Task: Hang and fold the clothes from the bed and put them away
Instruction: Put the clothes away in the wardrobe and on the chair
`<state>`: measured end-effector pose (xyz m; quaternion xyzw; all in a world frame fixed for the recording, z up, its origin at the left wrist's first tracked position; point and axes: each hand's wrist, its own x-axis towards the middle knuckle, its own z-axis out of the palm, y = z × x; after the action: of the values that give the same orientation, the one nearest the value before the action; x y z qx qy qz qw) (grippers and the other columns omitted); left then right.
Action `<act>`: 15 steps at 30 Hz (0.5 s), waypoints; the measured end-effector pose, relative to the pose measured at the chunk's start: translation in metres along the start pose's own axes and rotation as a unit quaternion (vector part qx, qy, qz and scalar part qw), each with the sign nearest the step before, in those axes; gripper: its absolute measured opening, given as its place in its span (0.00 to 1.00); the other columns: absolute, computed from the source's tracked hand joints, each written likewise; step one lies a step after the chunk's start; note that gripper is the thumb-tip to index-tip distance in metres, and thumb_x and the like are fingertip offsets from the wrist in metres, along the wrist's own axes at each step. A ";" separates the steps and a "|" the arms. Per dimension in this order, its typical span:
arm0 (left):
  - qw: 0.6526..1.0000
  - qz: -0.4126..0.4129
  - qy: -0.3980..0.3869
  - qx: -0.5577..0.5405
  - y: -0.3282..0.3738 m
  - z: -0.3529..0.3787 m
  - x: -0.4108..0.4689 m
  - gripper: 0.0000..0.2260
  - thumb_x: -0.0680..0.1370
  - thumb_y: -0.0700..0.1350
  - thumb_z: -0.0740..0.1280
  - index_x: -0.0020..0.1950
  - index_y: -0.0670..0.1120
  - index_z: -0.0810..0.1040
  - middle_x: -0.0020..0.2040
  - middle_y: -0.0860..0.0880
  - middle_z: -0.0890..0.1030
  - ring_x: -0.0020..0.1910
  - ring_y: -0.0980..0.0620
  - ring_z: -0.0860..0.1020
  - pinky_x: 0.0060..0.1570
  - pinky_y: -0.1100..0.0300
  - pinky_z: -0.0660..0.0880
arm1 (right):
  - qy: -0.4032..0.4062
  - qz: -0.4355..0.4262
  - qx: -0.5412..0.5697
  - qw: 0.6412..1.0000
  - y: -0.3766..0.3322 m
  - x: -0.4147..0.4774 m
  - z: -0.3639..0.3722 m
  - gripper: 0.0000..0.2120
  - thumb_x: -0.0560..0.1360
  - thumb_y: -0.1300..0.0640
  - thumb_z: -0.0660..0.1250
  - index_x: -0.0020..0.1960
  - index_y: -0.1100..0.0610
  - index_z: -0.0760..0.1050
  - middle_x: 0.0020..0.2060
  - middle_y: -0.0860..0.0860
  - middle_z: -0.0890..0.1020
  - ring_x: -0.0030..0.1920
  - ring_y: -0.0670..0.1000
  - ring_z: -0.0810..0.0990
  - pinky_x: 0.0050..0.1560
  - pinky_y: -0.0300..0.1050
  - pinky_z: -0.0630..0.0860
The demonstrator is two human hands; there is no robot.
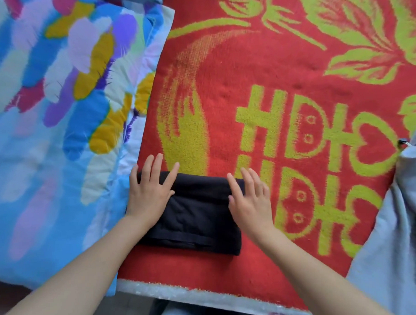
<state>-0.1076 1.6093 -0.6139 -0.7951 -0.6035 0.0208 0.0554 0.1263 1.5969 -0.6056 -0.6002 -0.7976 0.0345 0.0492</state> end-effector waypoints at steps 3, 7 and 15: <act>0.999 0.042 0.000 -0.028 0.021 0.013 -0.035 0.27 0.73 0.51 0.60 0.71 0.45 0.66 0.71 0.36 0.65 0.69 0.38 0.65 0.64 0.39 0.63 | -0.017 -0.168 -0.018 0.986 -0.008 -0.039 0.011 0.23 0.70 0.50 0.65 0.64 0.52 0.74 0.63 0.58 0.76 0.66 0.59 0.70 0.62 0.58 0.68; 0.975 0.002 -0.209 -0.077 0.010 0.030 -0.047 0.37 0.71 0.68 0.53 0.75 0.51 0.58 0.76 0.37 0.53 0.72 0.36 0.61 0.63 0.35 0.64 | -0.204 -0.178 -0.057 0.961 -0.006 -0.043 0.027 0.32 0.63 0.34 0.71 0.64 0.45 0.75 0.65 0.54 0.75 0.65 0.55 0.74 0.58 0.59 0.74; 0.944 0.016 -0.324 -0.063 0.004 0.018 -0.036 0.51 0.69 0.69 0.64 0.74 0.52 0.31 0.73 0.38 0.32 0.76 0.37 0.43 0.71 0.39 0.51 | -0.276 -0.148 -0.054 0.948 -0.020 -0.035 0.006 0.38 0.57 0.31 0.73 0.62 0.48 0.77 0.64 0.58 0.76 0.65 0.58 0.74 0.58 0.61 0.73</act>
<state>-0.1153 1.5748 -0.6337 -0.7569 -0.5759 0.2402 -0.1943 0.1159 1.5575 -0.6108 -0.4444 -0.8604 0.1482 -0.2007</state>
